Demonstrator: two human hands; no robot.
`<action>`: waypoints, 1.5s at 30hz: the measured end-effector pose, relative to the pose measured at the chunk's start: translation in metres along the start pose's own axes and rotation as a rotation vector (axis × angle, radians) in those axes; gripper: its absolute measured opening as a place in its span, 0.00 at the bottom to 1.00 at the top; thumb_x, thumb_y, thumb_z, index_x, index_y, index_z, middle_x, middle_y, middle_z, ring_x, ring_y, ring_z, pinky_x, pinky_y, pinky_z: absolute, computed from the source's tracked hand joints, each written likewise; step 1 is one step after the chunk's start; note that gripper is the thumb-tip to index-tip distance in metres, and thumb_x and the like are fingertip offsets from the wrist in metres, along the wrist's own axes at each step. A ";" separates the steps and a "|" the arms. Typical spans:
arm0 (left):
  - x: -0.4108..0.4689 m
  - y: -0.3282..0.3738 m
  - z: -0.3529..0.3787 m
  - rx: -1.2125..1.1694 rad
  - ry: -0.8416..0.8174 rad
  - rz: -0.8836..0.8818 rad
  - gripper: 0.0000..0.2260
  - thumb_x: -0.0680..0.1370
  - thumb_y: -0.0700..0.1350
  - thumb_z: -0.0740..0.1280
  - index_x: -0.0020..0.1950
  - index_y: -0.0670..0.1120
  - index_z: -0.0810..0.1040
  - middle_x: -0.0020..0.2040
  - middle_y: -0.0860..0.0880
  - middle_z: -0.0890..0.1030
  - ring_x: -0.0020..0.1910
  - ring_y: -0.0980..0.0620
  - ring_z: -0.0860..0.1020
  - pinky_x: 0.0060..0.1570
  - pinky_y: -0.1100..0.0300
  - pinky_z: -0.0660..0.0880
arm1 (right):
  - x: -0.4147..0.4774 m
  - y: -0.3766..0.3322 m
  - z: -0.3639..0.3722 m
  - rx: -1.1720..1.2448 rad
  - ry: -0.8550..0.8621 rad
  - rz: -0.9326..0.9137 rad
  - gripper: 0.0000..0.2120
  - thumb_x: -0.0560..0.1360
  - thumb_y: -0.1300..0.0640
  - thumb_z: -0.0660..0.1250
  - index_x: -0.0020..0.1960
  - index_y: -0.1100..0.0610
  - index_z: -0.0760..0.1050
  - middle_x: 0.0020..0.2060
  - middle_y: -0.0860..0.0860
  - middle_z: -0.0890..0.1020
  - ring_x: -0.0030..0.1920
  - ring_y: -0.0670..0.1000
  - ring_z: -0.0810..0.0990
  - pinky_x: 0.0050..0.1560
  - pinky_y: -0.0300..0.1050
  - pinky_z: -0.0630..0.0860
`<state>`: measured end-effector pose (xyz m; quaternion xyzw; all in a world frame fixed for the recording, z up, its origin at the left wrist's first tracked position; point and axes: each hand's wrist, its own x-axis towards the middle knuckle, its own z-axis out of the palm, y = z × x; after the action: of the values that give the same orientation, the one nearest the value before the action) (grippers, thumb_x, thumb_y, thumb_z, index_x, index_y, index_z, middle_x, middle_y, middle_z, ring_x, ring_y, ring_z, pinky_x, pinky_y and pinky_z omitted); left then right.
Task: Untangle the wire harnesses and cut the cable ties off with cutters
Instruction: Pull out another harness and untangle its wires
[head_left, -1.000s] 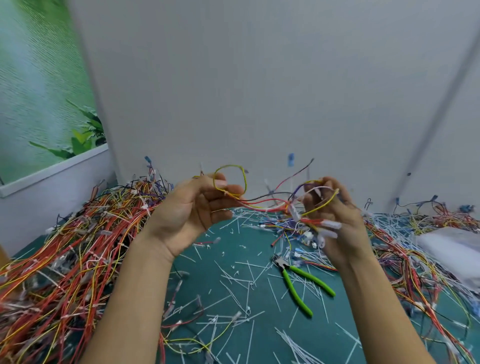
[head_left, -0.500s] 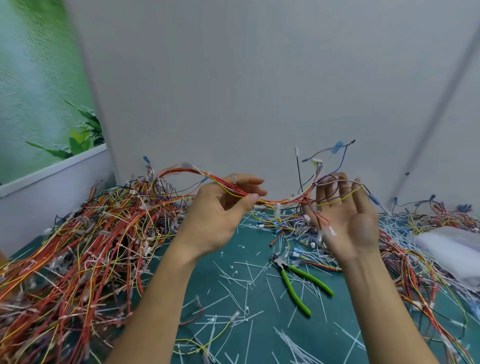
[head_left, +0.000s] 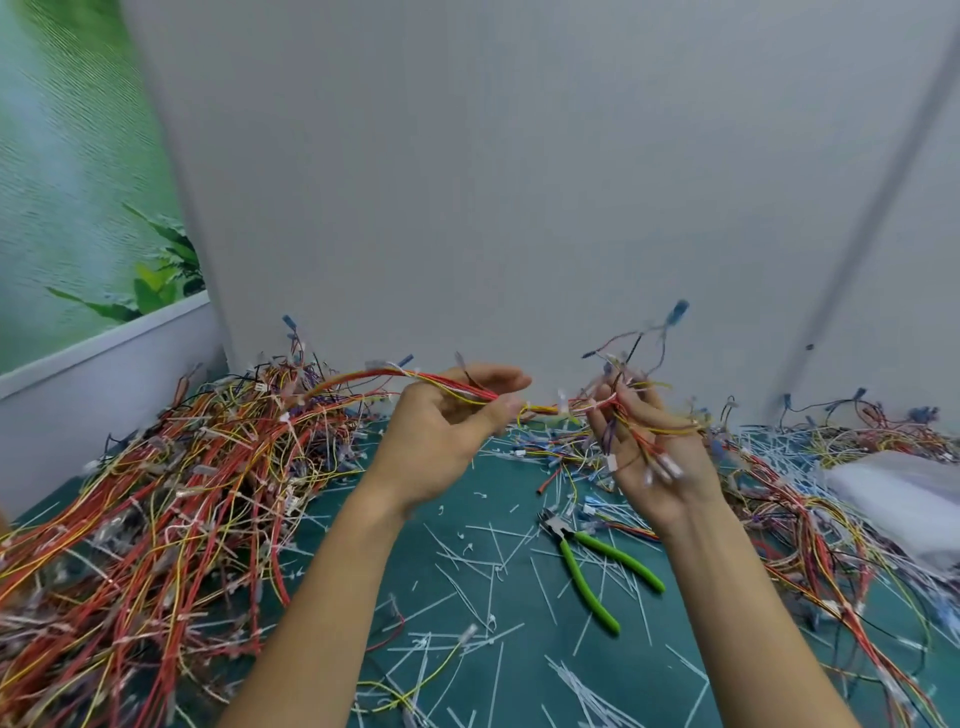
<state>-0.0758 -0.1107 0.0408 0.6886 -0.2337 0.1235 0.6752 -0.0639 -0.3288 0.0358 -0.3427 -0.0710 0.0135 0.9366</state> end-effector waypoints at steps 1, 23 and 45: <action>0.002 -0.003 -0.004 -0.170 0.036 -0.094 0.09 0.79 0.44 0.70 0.59 0.44 0.82 0.57 0.47 0.86 0.56 0.47 0.84 0.49 0.59 0.81 | 0.002 0.001 -0.002 0.008 0.044 -0.012 0.09 0.79 0.68 0.63 0.55 0.57 0.75 0.44 0.53 0.83 0.41 0.48 0.86 0.40 0.43 0.84; 0.018 -0.043 -0.058 -0.270 0.557 -0.063 0.10 0.86 0.36 0.56 0.59 0.44 0.76 0.48 0.42 0.81 0.53 0.45 0.81 0.54 0.57 0.82 | 0.021 -0.017 -0.045 0.077 0.236 -0.220 0.16 0.81 0.69 0.62 0.53 0.46 0.71 0.51 0.47 0.86 0.53 0.54 0.86 0.44 0.43 0.82; 0.013 -0.056 -0.007 0.137 0.575 -0.042 0.14 0.87 0.50 0.55 0.67 0.50 0.76 0.59 0.51 0.83 0.51 0.59 0.83 0.55 0.60 0.80 | 0.019 -0.031 0.001 -0.348 0.133 -0.386 0.16 0.75 0.63 0.74 0.60 0.61 0.74 0.49 0.60 0.83 0.49 0.62 0.87 0.39 0.41 0.82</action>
<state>-0.0366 -0.1064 -0.0014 0.6741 -0.0093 0.3150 0.6680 -0.0456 -0.3505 0.0595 -0.4790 -0.0744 -0.2005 0.8513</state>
